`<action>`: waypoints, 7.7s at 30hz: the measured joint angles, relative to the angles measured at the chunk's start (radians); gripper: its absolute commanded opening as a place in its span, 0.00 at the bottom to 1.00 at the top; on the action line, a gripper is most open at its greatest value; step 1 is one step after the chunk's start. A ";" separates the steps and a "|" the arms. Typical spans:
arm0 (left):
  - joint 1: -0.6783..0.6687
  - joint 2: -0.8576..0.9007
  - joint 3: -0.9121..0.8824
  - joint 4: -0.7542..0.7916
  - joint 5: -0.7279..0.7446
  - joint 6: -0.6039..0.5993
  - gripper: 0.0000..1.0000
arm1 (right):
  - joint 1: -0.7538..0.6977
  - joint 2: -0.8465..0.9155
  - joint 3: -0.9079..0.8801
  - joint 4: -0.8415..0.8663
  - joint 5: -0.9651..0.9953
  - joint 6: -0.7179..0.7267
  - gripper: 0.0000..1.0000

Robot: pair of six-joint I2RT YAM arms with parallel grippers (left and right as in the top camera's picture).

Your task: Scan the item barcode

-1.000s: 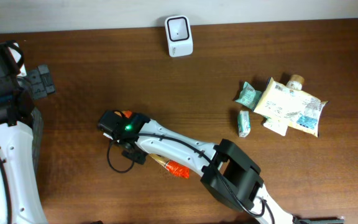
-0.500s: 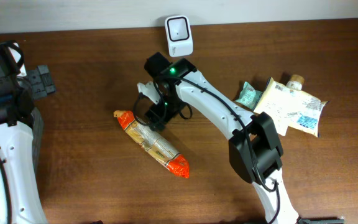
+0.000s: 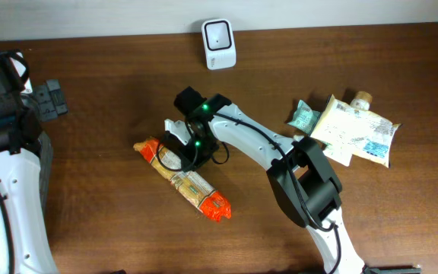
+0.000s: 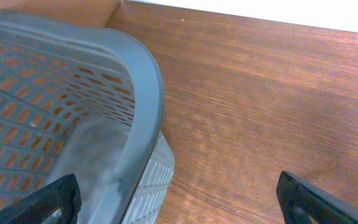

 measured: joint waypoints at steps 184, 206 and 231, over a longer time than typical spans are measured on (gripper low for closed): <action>0.000 0.000 0.000 0.000 0.000 0.000 0.99 | -0.330 -0.504 0.233 -0.101 0.710 0.126 0.04; 0.000 0.000 0.000 0.000 0.000 0.000 0.99 | -0.541 -0.012 0.008 -0.274 0.724 0.410 0.42; 0.000 0.000 0.000 0.000 0.000 0.000 0.99 | -0.459 -0.649 0.621 -0.676 0.427 0.241 0.99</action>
